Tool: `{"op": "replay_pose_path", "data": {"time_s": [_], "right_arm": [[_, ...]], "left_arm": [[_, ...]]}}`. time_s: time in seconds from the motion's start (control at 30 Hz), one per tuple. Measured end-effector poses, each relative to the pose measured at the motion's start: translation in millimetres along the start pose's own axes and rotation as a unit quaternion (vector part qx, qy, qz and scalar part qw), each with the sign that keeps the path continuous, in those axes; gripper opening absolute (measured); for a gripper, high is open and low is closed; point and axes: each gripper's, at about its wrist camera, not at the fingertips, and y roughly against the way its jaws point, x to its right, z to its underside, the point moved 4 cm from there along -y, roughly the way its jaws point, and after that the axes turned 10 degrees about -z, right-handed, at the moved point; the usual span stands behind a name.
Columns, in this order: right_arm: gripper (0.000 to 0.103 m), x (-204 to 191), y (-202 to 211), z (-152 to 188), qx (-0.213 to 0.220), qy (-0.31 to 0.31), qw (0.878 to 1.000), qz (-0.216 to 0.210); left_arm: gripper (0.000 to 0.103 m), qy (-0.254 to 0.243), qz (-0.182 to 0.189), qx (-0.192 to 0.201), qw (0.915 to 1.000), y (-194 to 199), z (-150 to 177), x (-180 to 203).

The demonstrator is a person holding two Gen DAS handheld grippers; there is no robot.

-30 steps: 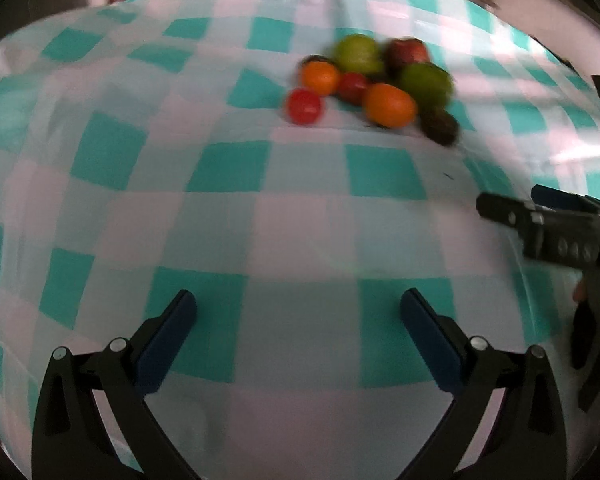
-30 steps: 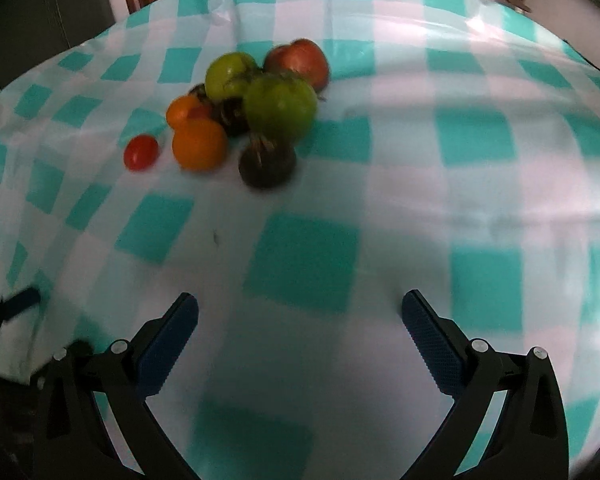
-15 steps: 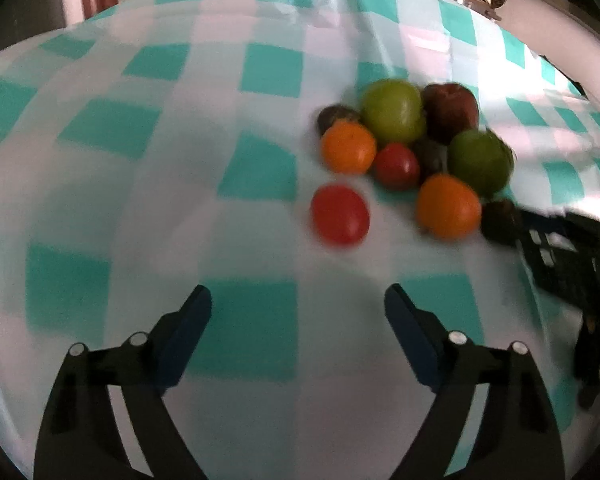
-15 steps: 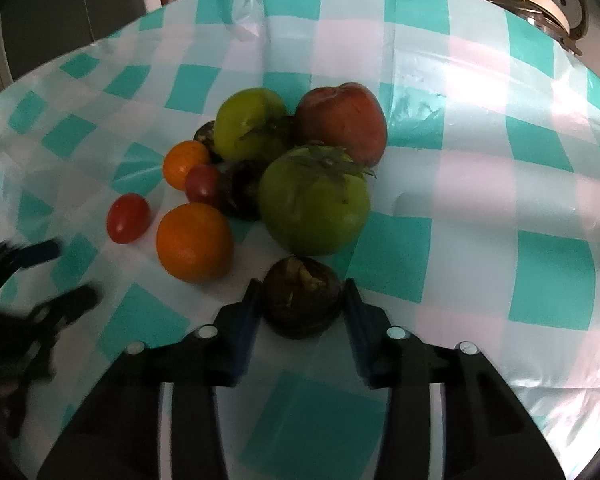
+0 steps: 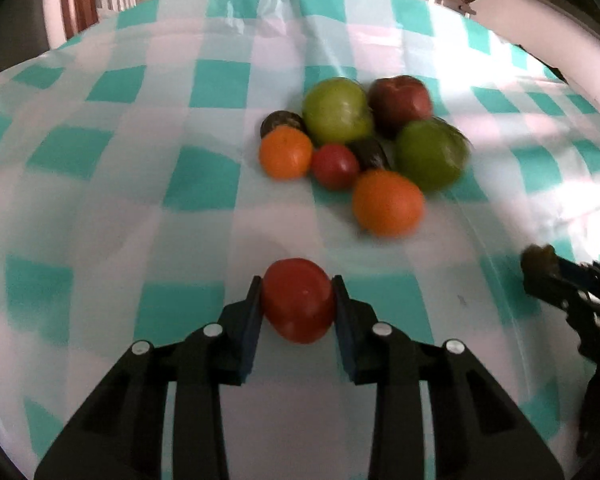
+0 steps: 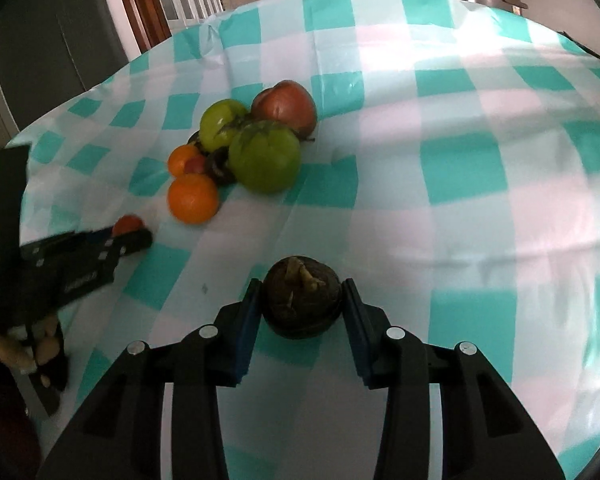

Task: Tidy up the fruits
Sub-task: 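Grasp the red tomato with the left tool while the right tool grasps the dark mangosteen, then carry the red tomato and mangosteen to the white box and release both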

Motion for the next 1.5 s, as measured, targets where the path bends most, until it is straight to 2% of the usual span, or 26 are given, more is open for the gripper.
{"op": "replay_pose_path", "data": {"time_s": [0.2,0.3,0.47,0.6,0.77,1.13,1.33,1.5], "right_arm": [[0.04,-28.7,28.5,39.8,0.0,0.006,1.0,-0.004],[0.04,-50.6,47.9,64.7,0.002,0.011,1.0,-0.012],[0.04,-89.6,78.2,106.0,0.005,0.026,0.999,-0.023],[0.04,-125.3,92.9,124.8,0.0,0.057,0.998,-0.035],[0.04,-166.7,94.2,134.1,-0.007,0.101,0.994,-0.047],[0.04,-240.6,80.7,163.9,-0.045,0.176,0.979,-0.089],[0.04,-288.8,81.5,182.6,-0.053,0.232,0.963,-0.13],[0.041,-335.0,73.2,207.7,-0.082,0.282,0.941,-0.169]], "left_arm": [[0.034,0.017,0.009,0.029,0.9994,64.0,47.0,-0.7],[0.034,0.022,0.013,0.043,0.9988,102.0,81.8,-7.4],[0.034,0.035,0.008,0.047,0.9983,150.7,143.0,-29.5],[0.034,0.043,-0.009,0.051,0.9977,177.5,178.0,-52.0],[0.034,0.062,-0.02,0.055,0.9963,196.8,210.7,-82.6],[0.034,0.099,-0.043,0.039,0.9934,209.5,268.5,-131.2],[0.034,0.131,-0.073,0.035,0.9881,227.8,304.7,-168.9],[0.034,0.165,-0.104,0.023,0.9805,235.8,339.4,-205.7]]}}
